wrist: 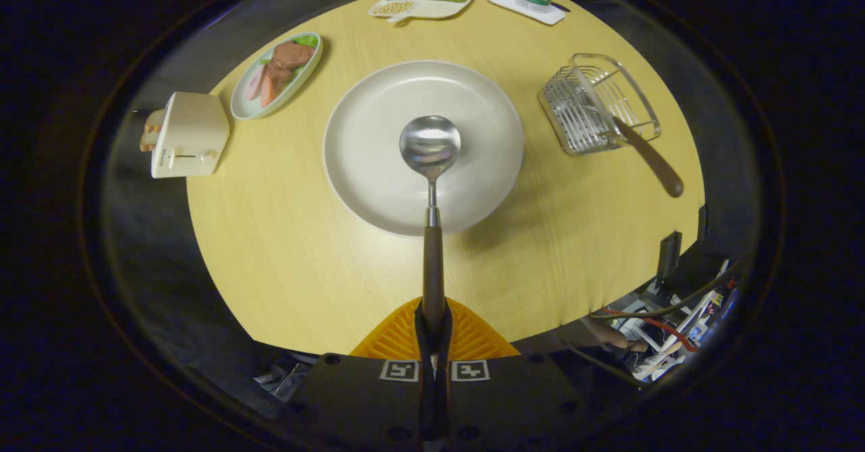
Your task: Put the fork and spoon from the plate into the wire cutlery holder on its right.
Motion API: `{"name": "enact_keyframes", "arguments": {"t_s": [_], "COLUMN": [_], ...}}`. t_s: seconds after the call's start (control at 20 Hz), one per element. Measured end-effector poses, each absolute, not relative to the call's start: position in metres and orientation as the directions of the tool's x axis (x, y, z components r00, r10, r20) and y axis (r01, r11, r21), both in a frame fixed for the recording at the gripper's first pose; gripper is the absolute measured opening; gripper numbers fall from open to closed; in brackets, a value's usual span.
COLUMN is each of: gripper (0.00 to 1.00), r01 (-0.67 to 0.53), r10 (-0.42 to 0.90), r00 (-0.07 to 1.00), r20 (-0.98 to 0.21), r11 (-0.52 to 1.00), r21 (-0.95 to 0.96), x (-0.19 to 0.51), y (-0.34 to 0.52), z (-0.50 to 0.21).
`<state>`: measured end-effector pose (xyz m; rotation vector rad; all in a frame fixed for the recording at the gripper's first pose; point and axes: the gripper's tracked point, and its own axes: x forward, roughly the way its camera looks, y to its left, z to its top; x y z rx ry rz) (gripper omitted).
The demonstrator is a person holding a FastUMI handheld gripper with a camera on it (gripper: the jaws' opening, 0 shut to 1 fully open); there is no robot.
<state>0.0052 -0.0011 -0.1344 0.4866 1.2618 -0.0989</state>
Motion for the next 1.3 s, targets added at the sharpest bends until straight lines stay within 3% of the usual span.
{"name": "enact_keyframes", "arguments": {"t_s": [0.55, 0.9, 1.3], "gripper": [0.04, 0.04, 0.04], "r01": [0.519, 0.662, 0.711], "r10": [0.225, 0.284, 0.4], "r00": [0.362, 0.305, 0.206], "r20": [-0.905, -0.909, -0.893], "r11": [0.758, 0.623, 0.566], "r21": [0.396, 0.417, 0.418], "x": [0.019, 0.041, 0.049], "y": [-0.076, -0.115, -0.116], "z": [-0.087, -0.1, -0.12]}}
